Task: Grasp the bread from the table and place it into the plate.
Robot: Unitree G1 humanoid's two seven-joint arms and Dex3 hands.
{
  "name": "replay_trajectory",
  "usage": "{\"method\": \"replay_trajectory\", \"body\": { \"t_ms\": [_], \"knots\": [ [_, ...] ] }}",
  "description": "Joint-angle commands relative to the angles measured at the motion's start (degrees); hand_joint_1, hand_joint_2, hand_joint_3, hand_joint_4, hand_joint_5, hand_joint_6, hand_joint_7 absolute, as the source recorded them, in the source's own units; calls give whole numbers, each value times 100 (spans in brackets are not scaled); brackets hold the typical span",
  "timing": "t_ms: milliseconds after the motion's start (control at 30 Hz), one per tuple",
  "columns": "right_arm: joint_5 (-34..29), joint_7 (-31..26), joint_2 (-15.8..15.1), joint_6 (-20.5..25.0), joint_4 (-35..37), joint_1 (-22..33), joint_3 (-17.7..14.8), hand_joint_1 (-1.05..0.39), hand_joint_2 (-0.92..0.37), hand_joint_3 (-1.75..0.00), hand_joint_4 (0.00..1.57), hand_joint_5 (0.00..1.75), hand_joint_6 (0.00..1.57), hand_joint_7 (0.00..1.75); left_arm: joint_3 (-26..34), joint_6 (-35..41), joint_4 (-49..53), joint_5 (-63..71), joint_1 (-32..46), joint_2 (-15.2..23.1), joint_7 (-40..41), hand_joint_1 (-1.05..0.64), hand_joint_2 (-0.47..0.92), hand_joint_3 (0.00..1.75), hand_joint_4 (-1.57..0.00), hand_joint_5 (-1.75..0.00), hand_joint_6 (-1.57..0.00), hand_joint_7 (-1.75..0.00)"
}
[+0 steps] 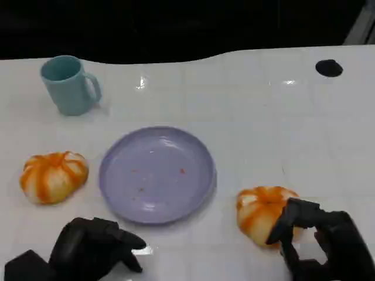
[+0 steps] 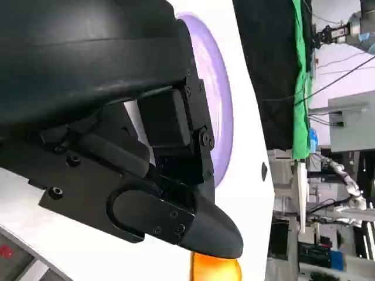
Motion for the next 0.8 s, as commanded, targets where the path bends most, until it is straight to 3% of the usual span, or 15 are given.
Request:
{"method": "replay_trajectory", "body": {
  "t_ms": [33,800],
  "knots": [
    [38,-5,-52,-50,-3,7,-29,-15,-29,-144,89,175,85,134,35,-56,-23,-39,-7,96,-33,-105,92,8,-134,-93,-157,-22],
    [71,48,-57,-38,3,16,-23,-16,-29,-144,88,175,85,135,17,1,-52,-22,2,89,-4,-105,92,7,-134,-93,-157,-21]
  ]
}}
